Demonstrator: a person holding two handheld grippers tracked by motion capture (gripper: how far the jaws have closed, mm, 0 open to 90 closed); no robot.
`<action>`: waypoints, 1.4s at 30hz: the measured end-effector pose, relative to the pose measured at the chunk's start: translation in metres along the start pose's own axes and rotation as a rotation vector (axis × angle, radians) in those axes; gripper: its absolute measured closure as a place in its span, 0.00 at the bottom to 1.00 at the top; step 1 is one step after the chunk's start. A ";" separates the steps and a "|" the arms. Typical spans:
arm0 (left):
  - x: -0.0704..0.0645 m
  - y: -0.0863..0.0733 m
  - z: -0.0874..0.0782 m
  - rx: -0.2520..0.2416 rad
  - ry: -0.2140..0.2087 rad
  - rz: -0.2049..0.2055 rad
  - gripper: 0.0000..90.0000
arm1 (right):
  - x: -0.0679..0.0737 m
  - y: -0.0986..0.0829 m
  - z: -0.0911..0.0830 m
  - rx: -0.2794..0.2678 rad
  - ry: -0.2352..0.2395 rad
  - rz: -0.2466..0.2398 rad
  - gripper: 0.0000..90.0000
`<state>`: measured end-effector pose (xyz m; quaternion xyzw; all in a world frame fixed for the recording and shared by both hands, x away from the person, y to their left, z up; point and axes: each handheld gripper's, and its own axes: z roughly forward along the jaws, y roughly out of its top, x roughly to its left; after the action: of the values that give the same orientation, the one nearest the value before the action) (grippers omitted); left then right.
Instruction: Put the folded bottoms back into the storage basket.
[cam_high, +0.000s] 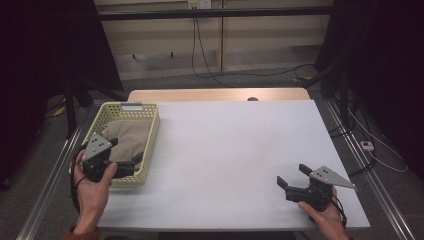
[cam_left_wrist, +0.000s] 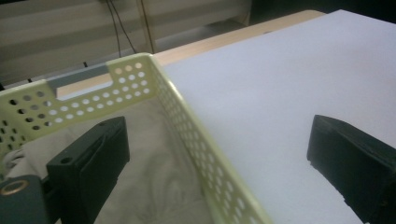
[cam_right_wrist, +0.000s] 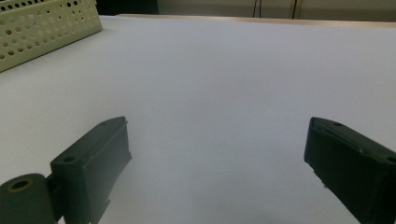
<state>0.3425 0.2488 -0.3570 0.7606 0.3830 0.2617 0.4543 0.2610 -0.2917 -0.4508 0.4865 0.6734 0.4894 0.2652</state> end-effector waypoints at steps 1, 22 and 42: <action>-0.004 0.000 0.002 -0.001 -0.004 -0.004 0.06 | 0.000 0.000 0.000 0.000 0.000 0.000 0.07; -0.062 0.014 0.046 0.009 -0.153 0.058 0.06 | 0.000 0.000 -0.001 -0.003 0.003 -0.001 0.07; -0.084 -0.029 0.081 0.060 -0.213 0.051 0.07 | 0.001 0.000 -0.001 -0.003 0.007 -0.005 0.07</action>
<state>0.3446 0.1487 -0.4231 0.8069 0.3204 0.1792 0.4628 0.2596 -0.2915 -0.4502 0.4825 0.6748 0.4917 0.2646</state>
